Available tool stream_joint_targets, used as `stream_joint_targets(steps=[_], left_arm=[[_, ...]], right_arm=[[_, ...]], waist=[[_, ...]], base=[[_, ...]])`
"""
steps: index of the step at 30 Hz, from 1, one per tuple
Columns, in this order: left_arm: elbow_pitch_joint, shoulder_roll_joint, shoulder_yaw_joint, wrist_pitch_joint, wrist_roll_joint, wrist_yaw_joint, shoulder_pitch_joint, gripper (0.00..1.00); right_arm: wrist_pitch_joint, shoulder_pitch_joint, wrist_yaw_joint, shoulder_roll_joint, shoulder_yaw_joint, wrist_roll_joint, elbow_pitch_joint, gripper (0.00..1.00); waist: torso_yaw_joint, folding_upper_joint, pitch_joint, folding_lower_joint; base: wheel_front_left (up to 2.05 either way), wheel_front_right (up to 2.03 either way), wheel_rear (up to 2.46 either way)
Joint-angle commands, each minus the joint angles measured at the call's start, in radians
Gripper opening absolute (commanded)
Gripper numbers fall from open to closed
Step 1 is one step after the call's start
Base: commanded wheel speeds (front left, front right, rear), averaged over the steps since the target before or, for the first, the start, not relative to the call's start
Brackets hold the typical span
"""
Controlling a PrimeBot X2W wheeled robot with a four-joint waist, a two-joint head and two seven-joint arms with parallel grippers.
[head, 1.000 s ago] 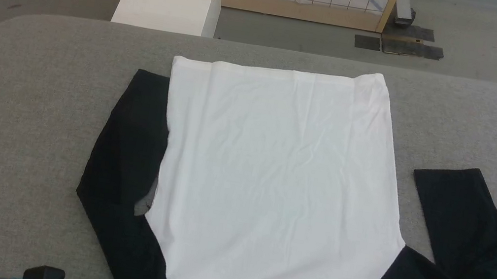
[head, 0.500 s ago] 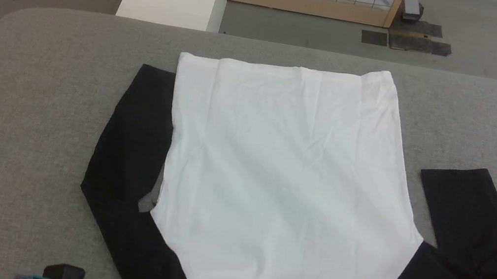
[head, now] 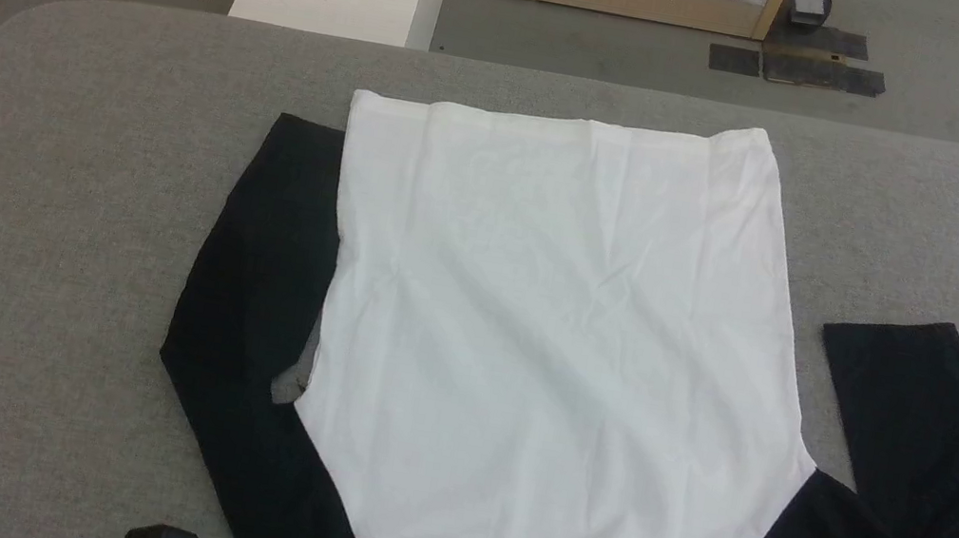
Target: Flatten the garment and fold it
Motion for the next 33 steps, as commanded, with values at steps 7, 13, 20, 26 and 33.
stream_joint_targets(steps=[7, 13, 20, 26, 33], left_arm=[[-0.021, -0.012, 0.035, -0.024, -0.018, 0.019, 0.010, 1.00], [-0.136, 0.007, 0.112, -0.090, -0.015, 0.042, 0.048, 1.00], [-0.188, 0.026, 0.199, -0.255, 0.094, 0.058, -0.007, 1.00], [-0.095, 0.023, 0.233, -0.426, 0.211, 0.056, -0.182, 1.00], [0.142, 0.108, 0.201, -0.445, 0.328, 0.014, -0.513, 1.00]], right_arm=[[-0.076, 0.009, -0.002, 0.000, -0.043, 0.059, -0.004, 1.00], [-0.170, 0.034, -0.002, 0.000, -0.052, 0.106, -0.090, 1.00], [-0.321, 0.003, -0.002, 0.000, -0.029, 0.098, -0.183, 1.00], [-0.498, -0.050, -0.002, 0.000, 0.021, 0.082, -0.180, 1.00], [-0.609, -0.128, -0.002, 0.000, 0.122, 0.059, -0.150, 1.00]], waist=[[0.004, 0.0077, -0.036, 0.0001], [-0.006, 0.0077, -0.053, 0.0001], [-0.029, 0.0077, -0.049, 0.0001], [-0.050, 0.0077, -0.015, 0.0001], [-0.096, 0.0077, 0.068, 0.0001]], base=[[0.00, 0.00, 0.00], [0.00, 0.00, 0.00], [0.00, 0.00, 0.00], [0.00, 0.00, 0.00], [0.00, 0.00, 0.00]])
